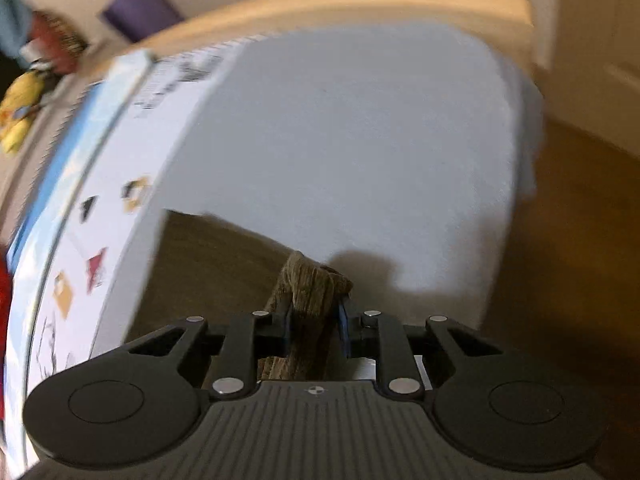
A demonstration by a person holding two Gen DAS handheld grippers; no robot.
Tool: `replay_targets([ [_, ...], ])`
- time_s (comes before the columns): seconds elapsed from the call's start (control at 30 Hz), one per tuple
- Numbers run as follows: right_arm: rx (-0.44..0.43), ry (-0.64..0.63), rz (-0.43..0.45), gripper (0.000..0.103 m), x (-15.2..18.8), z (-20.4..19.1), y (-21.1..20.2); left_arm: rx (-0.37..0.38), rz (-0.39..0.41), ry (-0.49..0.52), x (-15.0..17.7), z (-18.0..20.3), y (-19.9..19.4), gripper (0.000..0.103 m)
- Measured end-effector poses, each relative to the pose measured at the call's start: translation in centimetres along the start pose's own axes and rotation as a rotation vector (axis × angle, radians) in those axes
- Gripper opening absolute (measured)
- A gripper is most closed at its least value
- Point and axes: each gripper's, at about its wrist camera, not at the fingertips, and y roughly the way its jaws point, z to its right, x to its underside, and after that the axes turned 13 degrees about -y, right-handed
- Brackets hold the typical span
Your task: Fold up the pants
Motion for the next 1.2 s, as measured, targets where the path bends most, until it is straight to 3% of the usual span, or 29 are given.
replay_targets([
  [0.1,-0.035,-0.031,0.058,0.022,-0.2,-0.2,-0.6,0.038,0.005,-0.017,0.1,-0.2,-0.4,0.02],
  [0.17,-0.018,-0.095,0.076,0.022,-0.3,-0.4,-0.6,0.029,-0.006,-0.008,0.1,0.0,0.0,0.026],
  [0.23,0.024,-0.128,0.011,0.026,-0.1,0.0,0.5,-0.004,0.013,0.028,0.0,0.6,0.1,0.041],
  [0.3,0.107,-0.116,-0.073,0.032,0.2,0.7,1.5,-0.014,0.043,0.032,0.0,0.9,-0.4,0.042],
  [0.33,0.112,-0.096,-0.071,0.036,0.0,0.7,1.4,-0.003,0.075,0.023,0.0,0.9,-1.0,0.042],
  [0.47,0.21,-0.153,0.079,0.036,-0.6,-0.9,-1.5,0.122,0.268,0.01,-0.3,1.9,-4.5,0.043],
  [0.53,0.238,-0.177,0.169,0.037,-0.5,-2.0,-3.1,0.158,0.297,0.064,-0.1,3.2,-5.1,0.044],
  [0.6,0.194,-0.226,0.245,0.037,-0.4,-3.4,-4.4,0.183,0.265,0.16,0.5,4.9,-4.6,0.043],
  [0.67,0.126,-0.321,0.293,0.037,0.1,-5.8,-5.0,0.126,0.212,0.278,1.4,6.8,-3.2,0.043],
  [0.73,0.046,-0.431,0.312,0.037,1.0,-8.9,-5.4,-0.025,0.156,0.368,2.1,7.7,-0.7,0.041],
  [0.77,0.0,-0.487,0.306,0.037,1.5,-10.7,-5.4,-0.134,0.122,0.401,2.2,7.7,0.9,0.035],
  [0.8,-0.035,-0.53,0.297,0.037,2.0,-12.0,-5.3,-0.198,0.095,0.425,2.4,7.6,1.9,0.028],
  [0.93,-0.16,-0.7,0.299,0.037,4.4,-18.6,-5.5,-0.171,0.113,0.335,1.5,7.7,0.8,0.028],
  [1.0,-0.23,-0.805,0.321,0.034,5.9,-22.0,-5.8,-0.134,0.168,0.313,1.3,8.2,-0.4,0.029],
  [1.1,-0.34,-0.9,0.321,0.024,7.6,-26.7,-6.1,-0.075,0.185,0.284,0.6,8.4,-1.1,0.03],
  [1.13,-0.377,-0.92,0.314,0.018,8.0,-28.7,-5.9,-0.088,0.164,0.279,0.5,8.3,-0.5,0.03],
  [1.2,-0.447,-0.962,0.301,0.018,9.4,-31.8,-5.8,-0.202,0.101,0.291,0.5,7.8,1.4,0.031],
])
